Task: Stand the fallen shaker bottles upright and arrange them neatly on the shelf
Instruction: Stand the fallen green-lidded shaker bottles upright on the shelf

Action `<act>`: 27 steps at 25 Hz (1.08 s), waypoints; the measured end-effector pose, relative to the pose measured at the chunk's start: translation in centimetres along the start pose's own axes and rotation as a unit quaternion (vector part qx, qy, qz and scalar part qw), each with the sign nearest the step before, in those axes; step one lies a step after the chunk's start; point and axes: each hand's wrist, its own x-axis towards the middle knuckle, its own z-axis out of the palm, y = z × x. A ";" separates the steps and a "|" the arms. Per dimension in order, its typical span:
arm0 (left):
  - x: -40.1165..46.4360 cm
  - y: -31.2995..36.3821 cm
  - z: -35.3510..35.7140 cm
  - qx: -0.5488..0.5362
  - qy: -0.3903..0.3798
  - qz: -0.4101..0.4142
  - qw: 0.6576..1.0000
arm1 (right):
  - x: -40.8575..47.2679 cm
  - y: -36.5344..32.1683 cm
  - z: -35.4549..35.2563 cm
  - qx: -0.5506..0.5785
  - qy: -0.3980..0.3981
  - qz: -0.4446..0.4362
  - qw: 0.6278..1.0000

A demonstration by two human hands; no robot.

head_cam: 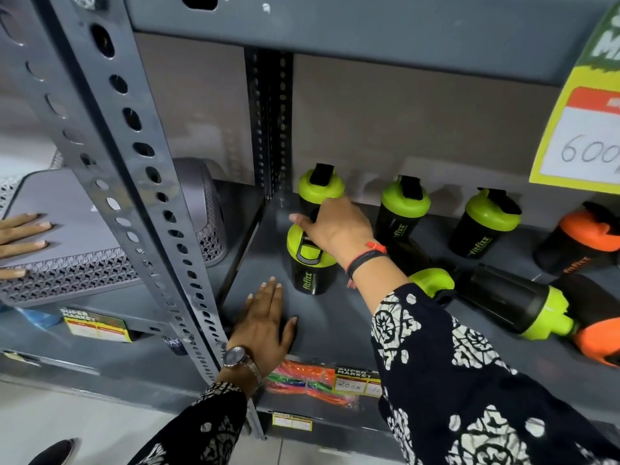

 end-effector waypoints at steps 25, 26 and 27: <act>3.2 8.9 4.8 -0.022 -0.036 0.086 0.995 | -10.6 19.5 3.0 0.167 0.256 0.054 0.951; 3.1 8.9 4.8 -0.022 -0.035 0.087 0.995 | -10.2 19.5 1.6 0.138 0.256 0.021 0.956; 3.1 8.9 4.8 -0.023 -0.033 0.086 0.995 | -9.5 19.5 0.0 0.110 0.244 -0.009 0.964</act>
